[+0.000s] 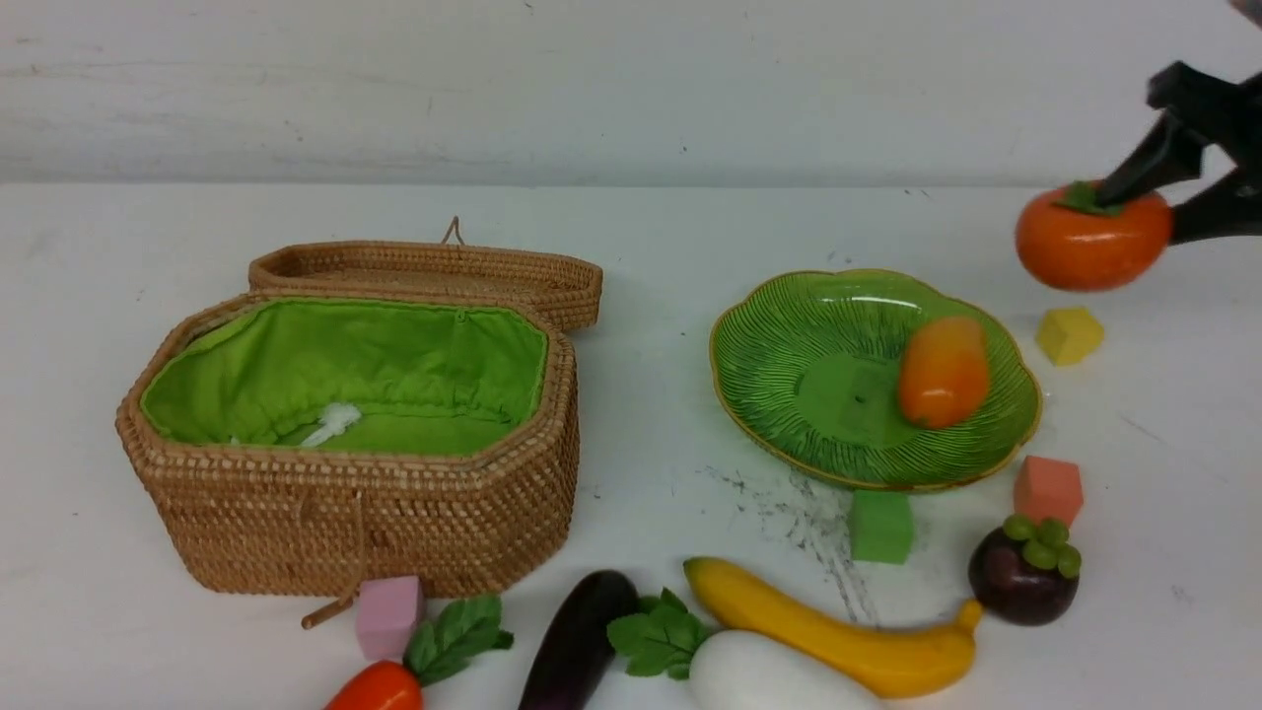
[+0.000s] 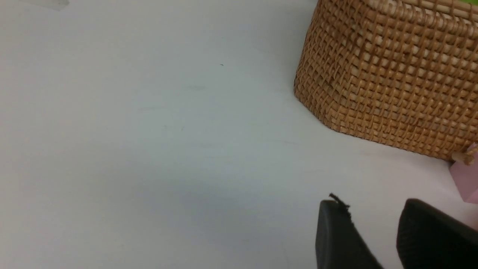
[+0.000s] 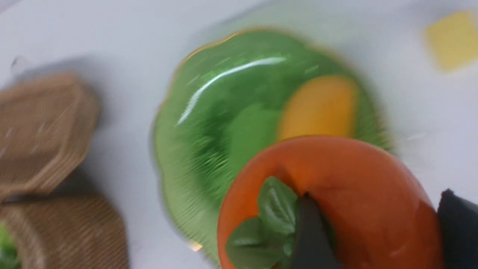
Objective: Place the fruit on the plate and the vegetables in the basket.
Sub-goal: Grab a tomato with your right arm and place it on the plate on the right, then use the right arm to grab a banana and put it into the right plate
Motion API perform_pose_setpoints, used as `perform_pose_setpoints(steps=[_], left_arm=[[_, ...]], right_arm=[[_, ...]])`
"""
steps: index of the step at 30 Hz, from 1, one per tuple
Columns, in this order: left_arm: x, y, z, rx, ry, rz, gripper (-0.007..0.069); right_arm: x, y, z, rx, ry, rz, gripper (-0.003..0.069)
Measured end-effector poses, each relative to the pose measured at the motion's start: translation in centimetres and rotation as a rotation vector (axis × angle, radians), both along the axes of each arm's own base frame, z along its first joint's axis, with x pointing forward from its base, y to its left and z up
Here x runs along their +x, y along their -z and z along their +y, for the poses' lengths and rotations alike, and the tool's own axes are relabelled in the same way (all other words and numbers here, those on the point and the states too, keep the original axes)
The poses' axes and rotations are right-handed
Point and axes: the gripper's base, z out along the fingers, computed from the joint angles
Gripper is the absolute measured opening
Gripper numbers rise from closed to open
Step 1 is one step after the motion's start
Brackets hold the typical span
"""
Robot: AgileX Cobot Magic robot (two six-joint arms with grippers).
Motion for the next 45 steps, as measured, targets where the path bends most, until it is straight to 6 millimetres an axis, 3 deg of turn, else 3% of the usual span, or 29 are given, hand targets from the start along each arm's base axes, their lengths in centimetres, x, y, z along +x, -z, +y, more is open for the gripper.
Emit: perform_pose_setpoints(steps=[4,5,6,11,14,15,16,19,22,25,26,27,29,35,41,45], left_arm=[[0.0,0.0,0.0,0.000,0.000,0.000,0.0239],[0.0,0.0,0.0,0.000,0.000,0.000,0.0239],[0.0,0.0,0.0,0.000,0.000,0.000,0.0239],[0.0,0.0,0.0,0.000,0.000,0.000,0.0239],[0.0,0.0,0.0,0.000,0.000,0.000,0.0239],[0.0,0.0,0.0,0.000,0.000,0.000,0.0239],[0.0,0.0,0.0,0.000,0.000,0.000,0.0239],[0.0,0.0,0.0,0.000,0.000,0.000,0.0239],[0.0,0.0,0.0,0.000,0.000,0.000,0.0239],[0.0,0.0,0.0,0.000,0.000,0.000,0.0239],[0.0,0.0,0.0,0.000,0.000,0.000,0.0239],[0.0,0.0,0.0,0.000,0.000,0.000,0.0239],[0.0,0.0,0.0,0.000,0.000,0.000,0.0239],[0.0,0.0,0.0,0.000,0.000,0.000,0.0239],[0.0,0.0,0.0,0.000,0.000,0.000,0.0239],[0.0,0.0,0.0,0.000,0.000,0.000,0.0239]], right_arm=[[0.7,0.9,5.8,0.014,-0.141,-0.016,0.0423],[0.7,0.9,5.8,0.014,-0.140,-0.018,0.0423],[1.1,1.5,8.1,0.015,-0.190,-0.033,0.0423],[2.9,4.8,13.2,0.017,-0.224,-0.086,0.0423],[4.3,8.1,14.0,0.013,-0.187,-0.054,0.0423],[4.3,8.1,14.0,0.013,-0.187,-0.054,0.0423],[5.1,10.2,13.7,0.007,-0.154,-0.020,0.0423],[5.8,12.1,12.9,0.002,-0.114,0.019,0.0422],[6.0,13.0,12.1,-0.009,-0.101,0.043,0.0428],[5.8,13.2,11.8,-0.031,-0.118,0.069,0.0547],[5.8,13.2,11.7,-0.033,-0.119,0.071,0.0547],[5.6,13.0,11.6,-0.053,-0.133,0.081,0.0619],[5.3,12.5,11.4,-0.080,-0.145,0.080,0.0660],[3.8,8.9,10.8,-0.159,-0.188,0.058,0.0666],[-0.3,1.0,8.7,-0.240,-0.198,-0.008,0.0623],[-4.4,-4.2,8.0,-0.266,-0.221,-0.136,0.0580]])
